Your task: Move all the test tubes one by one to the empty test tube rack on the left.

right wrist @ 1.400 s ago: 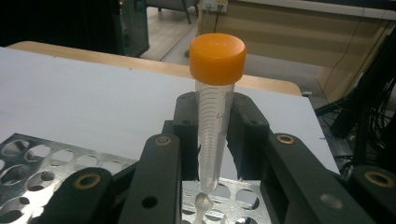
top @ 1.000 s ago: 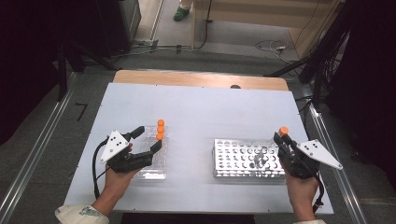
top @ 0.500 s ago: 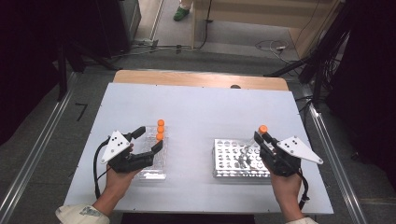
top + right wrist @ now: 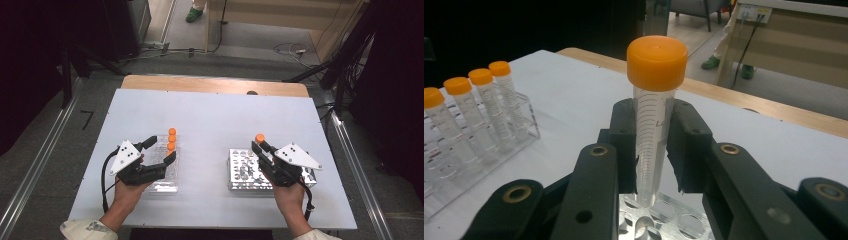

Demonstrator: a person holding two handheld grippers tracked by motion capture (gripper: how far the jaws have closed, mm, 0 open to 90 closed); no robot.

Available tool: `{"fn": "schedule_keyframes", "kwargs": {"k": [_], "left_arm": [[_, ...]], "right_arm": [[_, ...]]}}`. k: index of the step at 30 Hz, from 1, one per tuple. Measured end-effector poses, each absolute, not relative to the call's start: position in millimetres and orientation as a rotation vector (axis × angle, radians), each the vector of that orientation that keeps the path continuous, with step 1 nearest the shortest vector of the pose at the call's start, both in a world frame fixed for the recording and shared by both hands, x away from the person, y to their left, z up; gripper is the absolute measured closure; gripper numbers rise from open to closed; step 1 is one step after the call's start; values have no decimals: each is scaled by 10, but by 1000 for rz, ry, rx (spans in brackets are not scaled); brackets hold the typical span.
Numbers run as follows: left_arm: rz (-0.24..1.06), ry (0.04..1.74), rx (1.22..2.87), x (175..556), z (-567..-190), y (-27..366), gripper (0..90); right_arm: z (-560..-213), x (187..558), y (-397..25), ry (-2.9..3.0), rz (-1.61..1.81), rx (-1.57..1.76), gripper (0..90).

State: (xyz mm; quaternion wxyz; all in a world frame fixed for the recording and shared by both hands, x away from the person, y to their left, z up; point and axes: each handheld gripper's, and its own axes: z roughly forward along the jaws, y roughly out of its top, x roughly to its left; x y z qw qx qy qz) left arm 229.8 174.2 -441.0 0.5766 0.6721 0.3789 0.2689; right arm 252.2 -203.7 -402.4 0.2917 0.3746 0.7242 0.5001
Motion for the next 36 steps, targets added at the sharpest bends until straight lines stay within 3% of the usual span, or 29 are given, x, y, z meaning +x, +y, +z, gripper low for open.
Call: {"fn": "schedule_keyframes", "kwargs": {"k": [36], "left_arm": [[535, 818, 1587, 2306, -4283, 1479, 208]], "right_arm": [[-4096, 2513, -1337, 2100, 1379, 837, 722]]}}
